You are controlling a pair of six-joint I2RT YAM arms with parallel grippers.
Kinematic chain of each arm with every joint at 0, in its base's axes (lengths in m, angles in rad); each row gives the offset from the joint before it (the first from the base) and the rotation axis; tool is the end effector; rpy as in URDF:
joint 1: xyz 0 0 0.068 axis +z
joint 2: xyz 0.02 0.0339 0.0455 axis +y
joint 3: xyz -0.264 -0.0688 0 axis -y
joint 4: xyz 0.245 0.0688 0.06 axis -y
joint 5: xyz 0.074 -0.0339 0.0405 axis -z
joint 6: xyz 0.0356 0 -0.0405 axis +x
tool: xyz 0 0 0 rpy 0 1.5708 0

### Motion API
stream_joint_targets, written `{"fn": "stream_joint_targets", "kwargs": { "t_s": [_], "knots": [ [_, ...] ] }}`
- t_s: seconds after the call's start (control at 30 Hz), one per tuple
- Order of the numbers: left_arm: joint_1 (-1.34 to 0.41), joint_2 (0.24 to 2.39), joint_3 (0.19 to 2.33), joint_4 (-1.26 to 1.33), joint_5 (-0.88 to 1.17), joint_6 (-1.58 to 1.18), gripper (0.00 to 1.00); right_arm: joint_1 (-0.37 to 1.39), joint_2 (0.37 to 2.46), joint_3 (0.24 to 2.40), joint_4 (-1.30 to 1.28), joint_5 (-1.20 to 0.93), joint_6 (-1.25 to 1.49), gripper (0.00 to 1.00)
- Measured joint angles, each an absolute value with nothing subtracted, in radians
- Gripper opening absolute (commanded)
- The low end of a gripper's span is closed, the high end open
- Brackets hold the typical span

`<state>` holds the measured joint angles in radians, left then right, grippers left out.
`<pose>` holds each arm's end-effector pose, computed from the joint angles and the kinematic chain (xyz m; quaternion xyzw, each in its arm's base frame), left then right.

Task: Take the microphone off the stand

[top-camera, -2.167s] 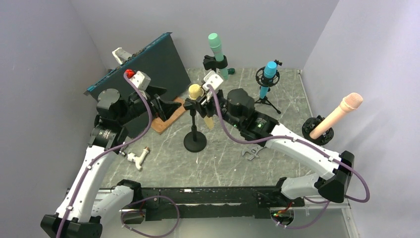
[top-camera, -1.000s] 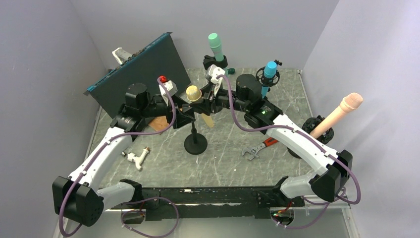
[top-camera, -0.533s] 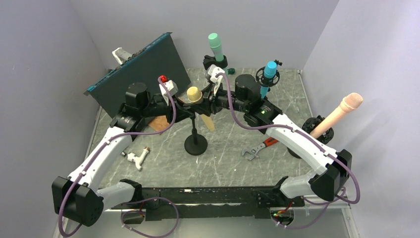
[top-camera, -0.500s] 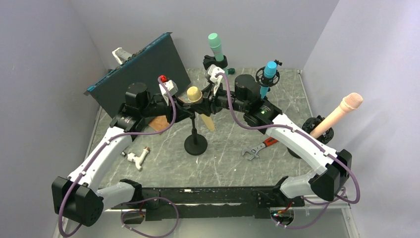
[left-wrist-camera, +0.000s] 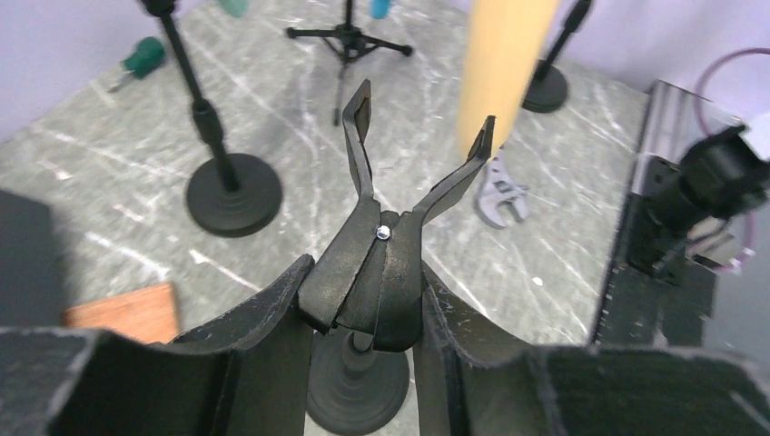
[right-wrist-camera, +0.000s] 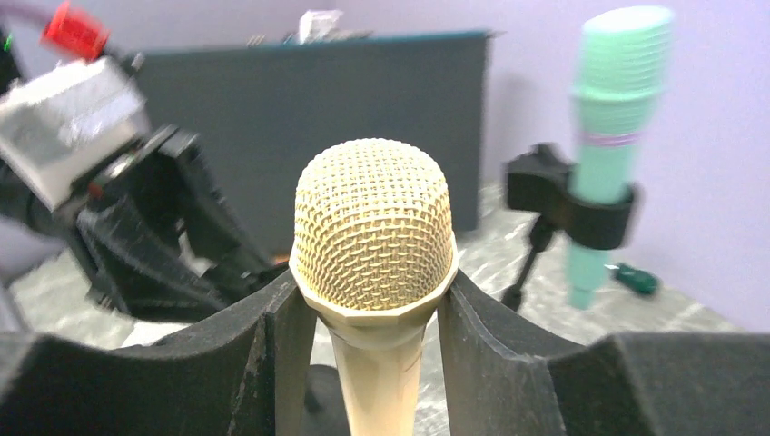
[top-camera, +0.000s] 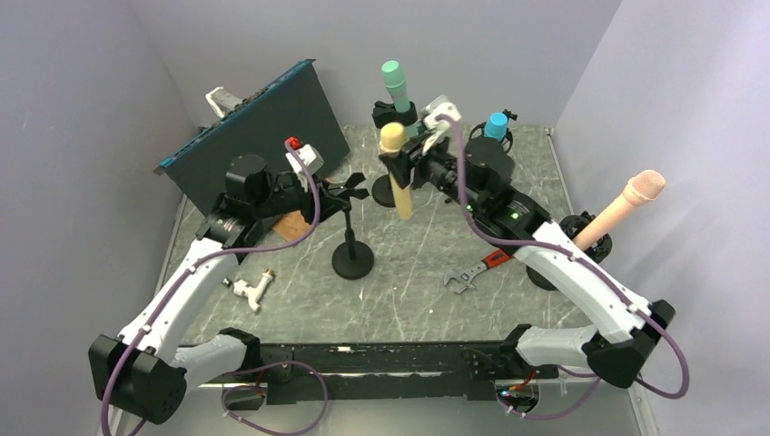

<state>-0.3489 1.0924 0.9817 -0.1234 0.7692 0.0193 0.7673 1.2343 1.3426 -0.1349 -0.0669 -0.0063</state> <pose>0.2222 -0.1072 0.3573 0.3618 0.6727 -0.3847 0.5183 0.1995 0.1957 0.4459 -0.2917 0.6543 0.2812 0.6385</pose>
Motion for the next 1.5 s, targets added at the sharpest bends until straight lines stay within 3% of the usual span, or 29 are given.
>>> {"fn": "stream_joint_targets", "kwargs": {
  "t_s": [0.27, 0.63, 0.7, 0.83, 0.97, 1.13, 1.17, 1.23, 1.5],
  "knots": [
    [-0.348, 1.008, 0.934, -0.12, 0.53, 0.022, 0.0, 0.767, 1.132, 1.386, -0.134, 0.236, 0.02, 0.0],
    [-0.348, 0.999, 0.918, -0.093, 0.385, -0.004, 0.0, 0.766, 1.221, 1.226, -0.31, 0.227, 0.172, 0.0],
    [-0.35, 0.996, 0.915, -0.093, 0.373, -0.004, 0.1, 0.766, 1.263, 1.217, -0.357, 0.21, 0.22, 0.0],
    [-0.351, 0.975, 0.9, -0.088, 0.341, -0.002, 0.45, 0.759, 1.339, 1.209, -0.42, 0.16, 0.313, 0.0],
    [-0.354, 0.924, 0.856, -0.067, 0.324, 0.004, 0.69, 0.732, 1.443, 1.209, -0.451, 0.096, 0.384, 0.0],
    [-0.357, 0.904, 0.86, -0.065, 0.289, 0.027, 0.9, 0.718, 1.582, 1.185, -0.468, 0.065, 0.423, 0.0],
    [-0.357, 0.902, 0.86, -0.065, 0.288, 0.028, 0.95, 0.718, 1.598, 1.176, -0.47, 0.065, 0.43, 0.05],
    [-0.357, 0.892, 0.86, -0.066, 0.285, 0.029, 0.97, 0.719, 1.624, 1.158, -0.469, 0.058, 0.451, 0.12],
    [-0.357, 0.817, 0.86, -0.067, 0.244, 0.035, 0.9, 0.72, 1.695, 1.063, -0.336, -0.01, 0.571, 0.11]
  ]
}}
